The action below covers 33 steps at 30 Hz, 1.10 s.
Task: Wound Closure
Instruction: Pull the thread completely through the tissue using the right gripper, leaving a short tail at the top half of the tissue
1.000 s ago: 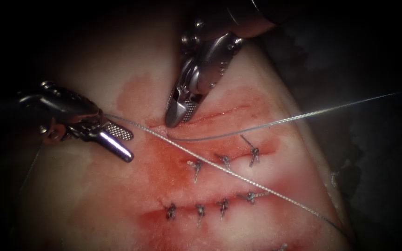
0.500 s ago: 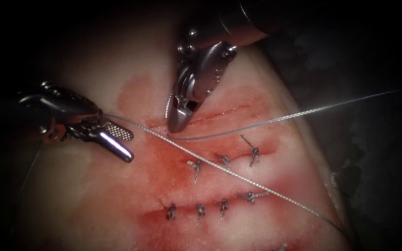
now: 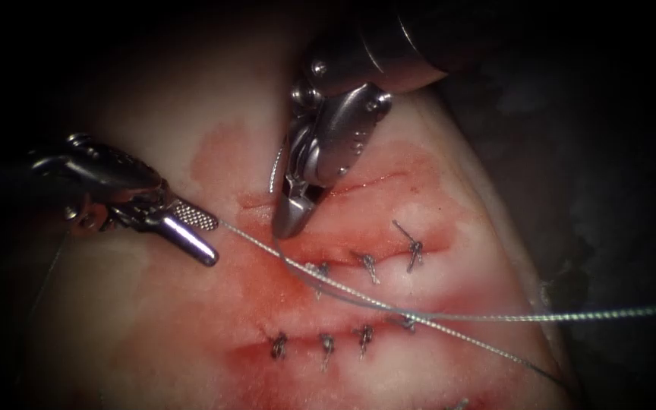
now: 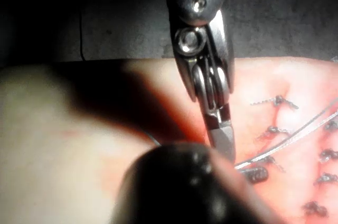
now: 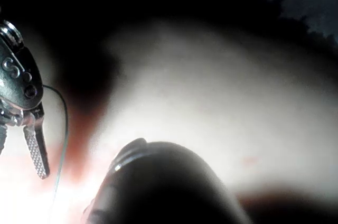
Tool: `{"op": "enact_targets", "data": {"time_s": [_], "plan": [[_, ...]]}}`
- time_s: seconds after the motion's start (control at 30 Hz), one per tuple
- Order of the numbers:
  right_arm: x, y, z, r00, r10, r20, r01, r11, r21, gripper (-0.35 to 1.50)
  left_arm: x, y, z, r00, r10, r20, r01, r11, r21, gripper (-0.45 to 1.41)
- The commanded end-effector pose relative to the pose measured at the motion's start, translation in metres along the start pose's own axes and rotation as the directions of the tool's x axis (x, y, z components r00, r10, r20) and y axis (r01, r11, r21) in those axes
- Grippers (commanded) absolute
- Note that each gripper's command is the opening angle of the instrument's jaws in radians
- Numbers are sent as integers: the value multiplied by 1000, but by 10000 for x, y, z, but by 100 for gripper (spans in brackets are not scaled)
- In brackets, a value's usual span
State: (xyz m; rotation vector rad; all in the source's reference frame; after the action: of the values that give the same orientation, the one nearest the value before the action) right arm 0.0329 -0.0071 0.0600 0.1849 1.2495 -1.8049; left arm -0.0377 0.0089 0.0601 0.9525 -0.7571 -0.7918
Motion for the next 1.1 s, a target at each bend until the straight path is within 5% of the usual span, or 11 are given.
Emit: {"op": "enact_targets", "data": {"time_s": [0.03, 0.2, 0.3, 0.57, 0.73, 0.97, 1.1], "plan": [[-8, 5, 4, 1000, -2, 3, 2, 1000, 1, 24, -8, 5, 4, 1000, 3, 3, -3, 1000, -1, 63], [-11, 7, 5, 1000, 1, 4, -1, 1000, 3, 35, -8, 5, 5, 1000, 3, 3, -3, 1000, -1, 63], [-14, 8, 6, 1000, 3, 5, -3, 1000, 6, 66, -8, 5, 5, 1000, 3, 3, -3, 1000, -1, 63], [-16, 15, -19, 1000, 28, -1, -28, 1000, -6, 67, -7, 5, 6, 1000, 3, 4, -3, 1000, -2, 63], [-16, 15, -4, 999, 48, 6, -48, 999, 14, 62, -7, 5, 6, 1000, 3, 4, -3, 1000, -3, 63], [-17, 13, 12, 994, 111, 13, -111, 994, 23, 41, -7, 5, 6, 1000, 4, 4, -4, 1000, -3, 63], [-14, 13, 12, 988, 152, -9, -152, 988, 17, -35, -7, 5, 6, 1000, 4, 4, -4, 1000, -3, 63]]}}
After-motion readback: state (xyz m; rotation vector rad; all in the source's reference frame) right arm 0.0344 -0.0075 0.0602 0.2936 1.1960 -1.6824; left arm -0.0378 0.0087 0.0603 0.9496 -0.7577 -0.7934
